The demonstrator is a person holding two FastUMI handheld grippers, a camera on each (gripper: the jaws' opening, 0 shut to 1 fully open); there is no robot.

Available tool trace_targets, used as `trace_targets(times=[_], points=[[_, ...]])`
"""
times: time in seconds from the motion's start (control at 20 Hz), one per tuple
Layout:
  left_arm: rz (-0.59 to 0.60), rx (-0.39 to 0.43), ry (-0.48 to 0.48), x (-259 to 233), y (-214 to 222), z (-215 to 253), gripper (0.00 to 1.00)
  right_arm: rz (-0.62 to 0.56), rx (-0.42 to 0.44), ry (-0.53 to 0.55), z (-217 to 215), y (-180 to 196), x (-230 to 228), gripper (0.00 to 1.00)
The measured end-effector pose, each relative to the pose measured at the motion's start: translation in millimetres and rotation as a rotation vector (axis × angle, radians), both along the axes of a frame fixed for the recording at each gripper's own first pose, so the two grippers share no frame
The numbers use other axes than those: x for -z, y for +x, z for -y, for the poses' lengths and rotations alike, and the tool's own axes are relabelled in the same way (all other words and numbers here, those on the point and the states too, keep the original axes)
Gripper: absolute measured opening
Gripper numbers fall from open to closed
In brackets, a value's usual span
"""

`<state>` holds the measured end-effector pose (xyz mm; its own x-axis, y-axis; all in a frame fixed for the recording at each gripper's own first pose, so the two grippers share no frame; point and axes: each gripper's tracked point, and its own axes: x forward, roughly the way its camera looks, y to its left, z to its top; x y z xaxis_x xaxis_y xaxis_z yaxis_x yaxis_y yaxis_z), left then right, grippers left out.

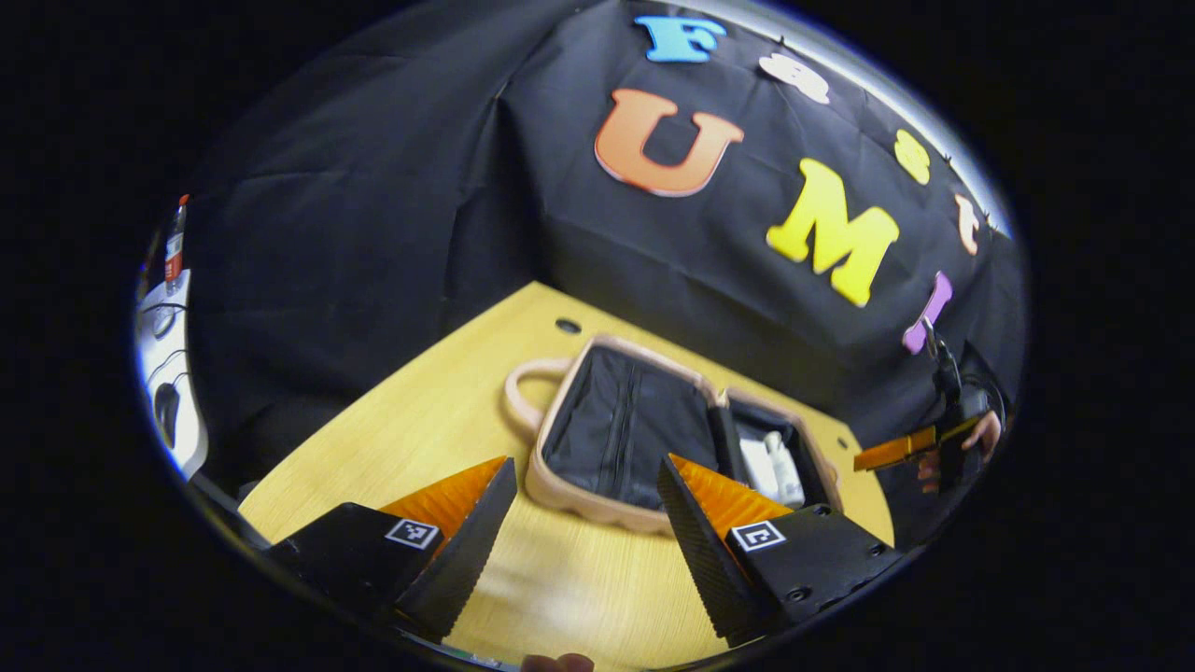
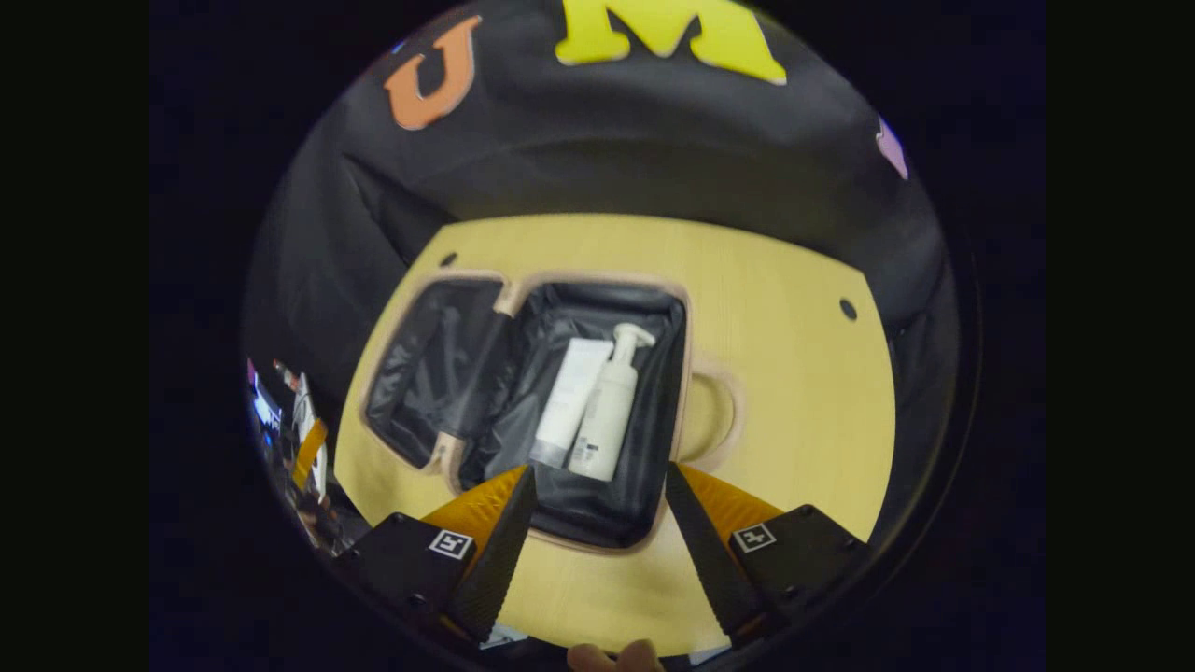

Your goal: First open the suitcase, pack the skin care products into it, and then close the suitcase.

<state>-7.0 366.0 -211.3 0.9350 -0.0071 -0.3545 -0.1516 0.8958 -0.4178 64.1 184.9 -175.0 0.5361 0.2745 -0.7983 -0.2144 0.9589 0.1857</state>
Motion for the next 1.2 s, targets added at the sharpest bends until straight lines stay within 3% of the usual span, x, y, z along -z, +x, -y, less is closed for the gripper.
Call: trace_targets(times=[0.05, 0.1, 0.15, 0.3, 0.55, 0.6, 0.65, 0.7, 0.8, 0.85, 0.9, 1.05, 1.1, 1.15, 1.2], points=[[0.025, -0.005, -0.011, -2.3, 5.2, -8.2, 0.97, 0.063, 0.002, 0.013, 6.5, -4.5, -17.0, 0.82], [0.046, -0.008, -0.027, -3.3, 10.2, -18.0, 0.97, 0.114, 0.004, 0.026, 12.8, -8.7, -31.7, 0.77], [0.047, -0.014, -0.064, -1.2, 17.6, -27.0, 0.98, 0.151, 0.004, 0.030, 18.4, -14.4, -42.5, 0.82], [0.038, -0.007, -0.266, 21.6, 40.0, -24.7, 0.97, 0.256, -0.032, 0.005, 39.6, -33.3, -75.4, 0.82], [0.005, -0.080, -0.489, 59.7, 66.1, -43.3, 0.96, 0.306, -0.009, -0.050, 78.7, -46.8, -91.7, 0.82], [-0.002, -0.105, -0.523, 65.4, 71.6, -49.1, 0.96, 0.307, 0.009, -0.057, 86.6, -45.9, -92.6, 0.77], [-0.030, -0.118, -0.555, 75.3, 78.2, -50.2, 0.84, 0.300, 0.030, -0.066, 96.3, -45.3, -91.0, 0.82], [-0.059, -0.130, -0.563, 86.5, 85.4, -51.6, 0.96, 0.285, 0.056, -0.066, 103.4, -45.6, -88.4, 0.82], [-0.099, -0.123, -0.567, 101.3, 100.7, -51.8, 0.94, 0.273, 0.083, -0.060, 107.6, -49.1, -88.3, 0.82], [-0.118, -0.104, -0.563, 108.9, 111.9, -52.2, 0.86, 0.282, 0.077, -0.094, 112.3, -54.1, -87.5, 0.77], [-0.132, -0.106, -0.556, 113.8, 116.3, -52.2, 0.83, 0.285, 0.064, -0.126, 115.4, -59.1, -84.1, 0.82], [-0.163, -0.119, -0.555, 123.1, 127.3, -51.5, 0.75, 0.300, 0.047, -0.173, 115.7, -68.0, -83.2, 0.82], [-0.173, -0.123, -0.543, 128.4, 131.4, -53.0, 0.81, 0.307, 0.046, -0.189, 116.7, -69.5, -82.1, 0.78], [-0.188, -0.120, -0.536, 131.7, 132.9, -49.6, 0.66, 0.308, 0.042, -0.203, 116.8, -71.5, -79.9, 0.81], [-0.205, -0.118, -0.540, 133.2, 133.3, -46.0, 0.61, 0.307, 0.037, -0.208, 114.1, -76.6, -78.2, 0.80]])
